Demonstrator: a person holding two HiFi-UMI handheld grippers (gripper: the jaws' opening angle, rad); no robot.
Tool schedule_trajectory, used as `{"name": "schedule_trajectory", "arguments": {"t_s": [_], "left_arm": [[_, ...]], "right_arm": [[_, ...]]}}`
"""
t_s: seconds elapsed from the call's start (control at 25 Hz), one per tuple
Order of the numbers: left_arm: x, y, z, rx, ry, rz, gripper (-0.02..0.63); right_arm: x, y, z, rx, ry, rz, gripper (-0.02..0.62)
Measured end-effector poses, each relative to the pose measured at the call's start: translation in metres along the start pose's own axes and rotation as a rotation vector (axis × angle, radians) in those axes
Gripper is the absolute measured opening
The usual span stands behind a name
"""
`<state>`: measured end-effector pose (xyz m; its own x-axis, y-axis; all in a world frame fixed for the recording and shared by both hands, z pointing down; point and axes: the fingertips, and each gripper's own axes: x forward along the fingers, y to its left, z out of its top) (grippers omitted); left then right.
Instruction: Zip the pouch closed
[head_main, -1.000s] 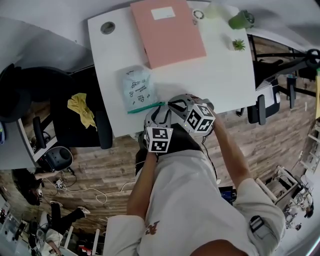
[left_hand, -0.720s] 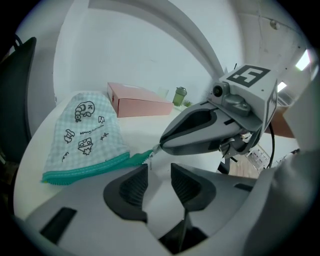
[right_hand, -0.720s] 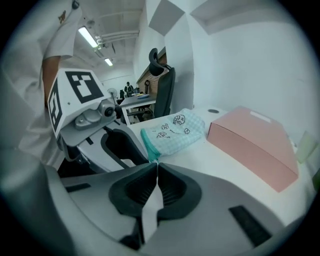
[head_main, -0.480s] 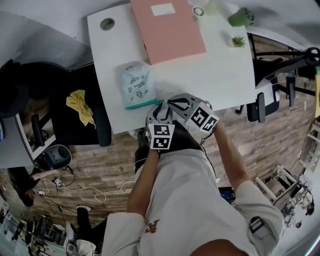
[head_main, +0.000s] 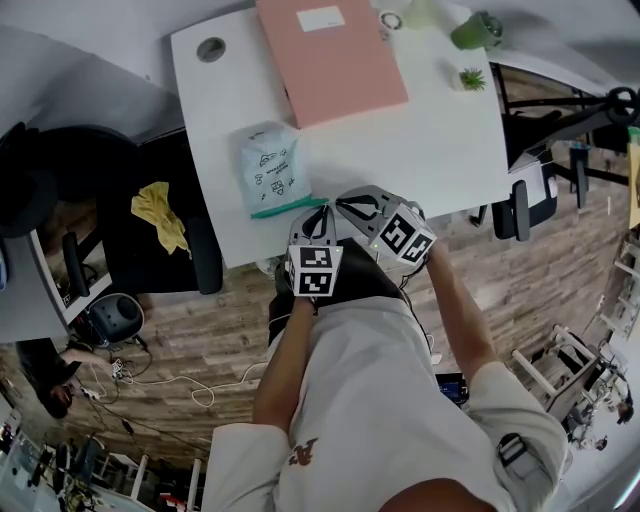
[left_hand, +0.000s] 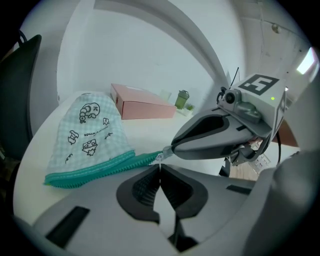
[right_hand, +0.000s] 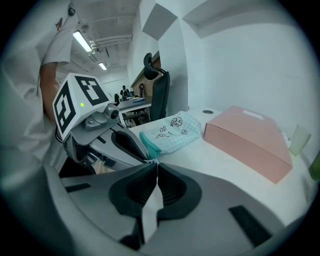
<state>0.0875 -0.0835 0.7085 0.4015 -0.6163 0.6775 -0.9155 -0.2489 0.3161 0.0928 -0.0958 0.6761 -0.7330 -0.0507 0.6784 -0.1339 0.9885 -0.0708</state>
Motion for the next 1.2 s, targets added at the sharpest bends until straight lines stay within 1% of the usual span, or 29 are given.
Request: {"name": "schedule_trajectory", "arguments": {"t_s": [0.16,0.32,0.64,1.2], "left_arm": [[-0.001,0.000,-0.003,0.008,0.011,-0.014,-0.006],[-0.003,0.001,-0.003,0.008,0.018,-0.023,-0.006],[-0.004,0.001,-0.010,0.013,0.038,-0.017,-0.006],[-0.005,0.007,-0.010,0.014,0.042,-0.006,-0.006]], "right_arm": [[0.002,0.003,-0.009,0.017,0.041,0.001,0.008],[0.002,0.002,-0.011,0.013,0.050,-0.003,0.006],[0.003,0.004,-0.016,0.015,0.069,-0.007,0.006],[0.003,0.007,-0.013,-0.031,0.096,-0.034,0.005]]}}
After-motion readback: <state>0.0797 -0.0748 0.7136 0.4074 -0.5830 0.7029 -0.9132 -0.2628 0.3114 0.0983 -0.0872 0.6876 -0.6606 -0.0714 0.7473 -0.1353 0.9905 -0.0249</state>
